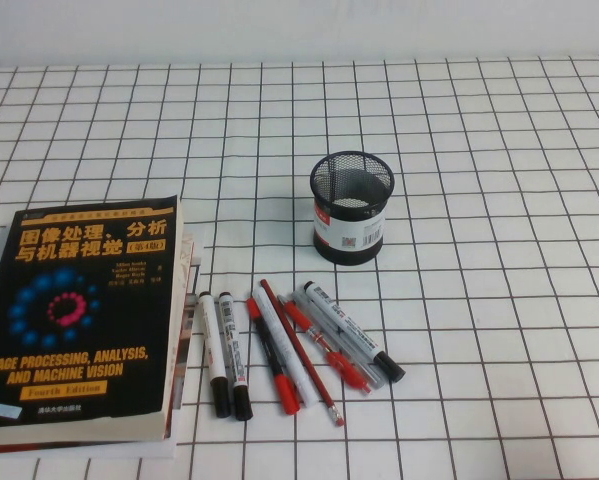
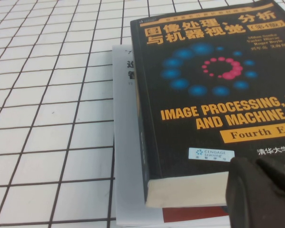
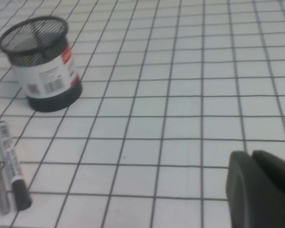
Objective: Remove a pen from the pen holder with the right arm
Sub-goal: 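Take a marker out of the pen holder and lay it on the table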
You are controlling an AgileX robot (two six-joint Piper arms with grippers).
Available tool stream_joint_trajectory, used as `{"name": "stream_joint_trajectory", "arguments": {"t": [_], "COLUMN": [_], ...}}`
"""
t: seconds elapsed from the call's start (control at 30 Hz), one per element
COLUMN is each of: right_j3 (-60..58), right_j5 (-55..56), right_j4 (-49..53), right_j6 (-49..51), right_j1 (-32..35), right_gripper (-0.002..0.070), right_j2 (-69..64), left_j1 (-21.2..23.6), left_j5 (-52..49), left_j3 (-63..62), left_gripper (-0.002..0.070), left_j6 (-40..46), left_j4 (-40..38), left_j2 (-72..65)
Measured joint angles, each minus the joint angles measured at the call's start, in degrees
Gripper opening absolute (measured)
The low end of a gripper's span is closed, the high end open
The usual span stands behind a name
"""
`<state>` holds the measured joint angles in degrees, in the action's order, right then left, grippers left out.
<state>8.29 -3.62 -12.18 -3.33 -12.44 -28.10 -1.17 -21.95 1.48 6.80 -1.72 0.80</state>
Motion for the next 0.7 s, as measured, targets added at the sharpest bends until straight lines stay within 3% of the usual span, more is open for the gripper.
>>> {"name": "stream_joint_trajectory", "arguments": {"t": [0.33, 0.5, 0.7], "right_j3": [-9.72, -9.72, -9.72], "right_j5": [1.66, -4.91, -11.72], "right_j4": [-1.66, 0.48, 1.61], "right_j6": [0.08, 0.08, 0.08], "right_j1": [9.61, 13.03, 14.2], "right_gripper": [-0.0016, -0.0016, -0.0017], "right_j2": [19.75, 27.93, 28.54], "left_j1": [0.0, 0.0, 0.0], "left_j5": [0.0, 0.0, 0.0], "left_j3": [0.0, 0.0, 0.0], "left_gripper": [-0.0004, -0.0004, -0.0004], "left_j6": [0.0, 0.0, 0.0], "left_j4": [0.0, 0.0, 0.0], "left_j2": [0.0, 0.0, 0.0]}}
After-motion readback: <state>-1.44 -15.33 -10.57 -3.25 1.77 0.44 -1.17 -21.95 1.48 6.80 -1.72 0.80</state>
